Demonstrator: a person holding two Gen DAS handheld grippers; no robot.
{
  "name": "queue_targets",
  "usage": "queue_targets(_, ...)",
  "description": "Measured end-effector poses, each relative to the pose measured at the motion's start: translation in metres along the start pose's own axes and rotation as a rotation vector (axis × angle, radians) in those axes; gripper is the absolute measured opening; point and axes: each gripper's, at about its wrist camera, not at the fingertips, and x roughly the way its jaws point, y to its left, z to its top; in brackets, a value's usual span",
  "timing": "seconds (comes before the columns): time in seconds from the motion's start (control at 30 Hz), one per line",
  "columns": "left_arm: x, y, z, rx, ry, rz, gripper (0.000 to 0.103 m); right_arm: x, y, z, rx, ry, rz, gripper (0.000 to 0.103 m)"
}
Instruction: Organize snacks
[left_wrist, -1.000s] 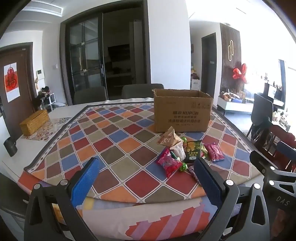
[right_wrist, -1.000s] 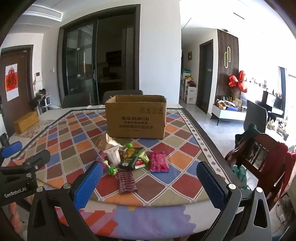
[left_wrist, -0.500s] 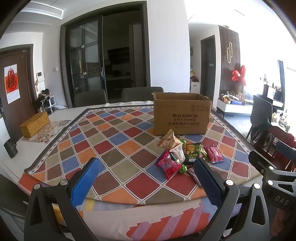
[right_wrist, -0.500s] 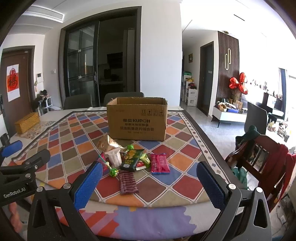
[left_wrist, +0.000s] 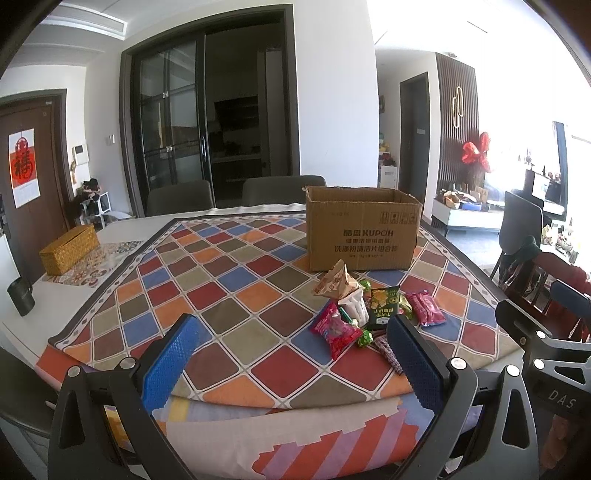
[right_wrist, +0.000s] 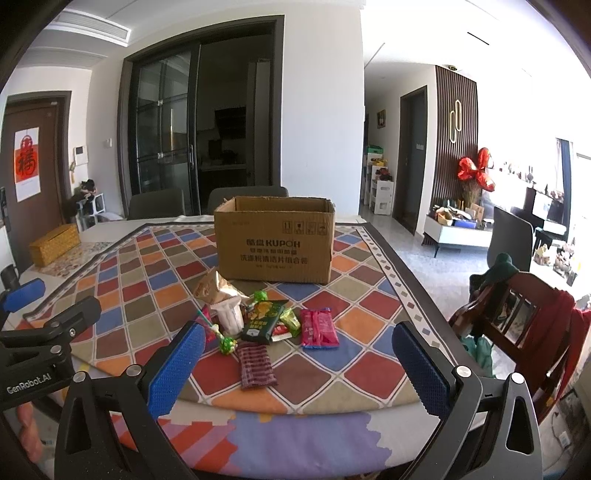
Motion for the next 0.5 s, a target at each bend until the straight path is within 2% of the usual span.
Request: queue_targets(0.5,-0.0011,-0.0003,-0.0004,-0.001,-0.004,-0.001,0.103,-0.0013,0.0009,0.0005,-0.002,-0.005,0.000,0.102)
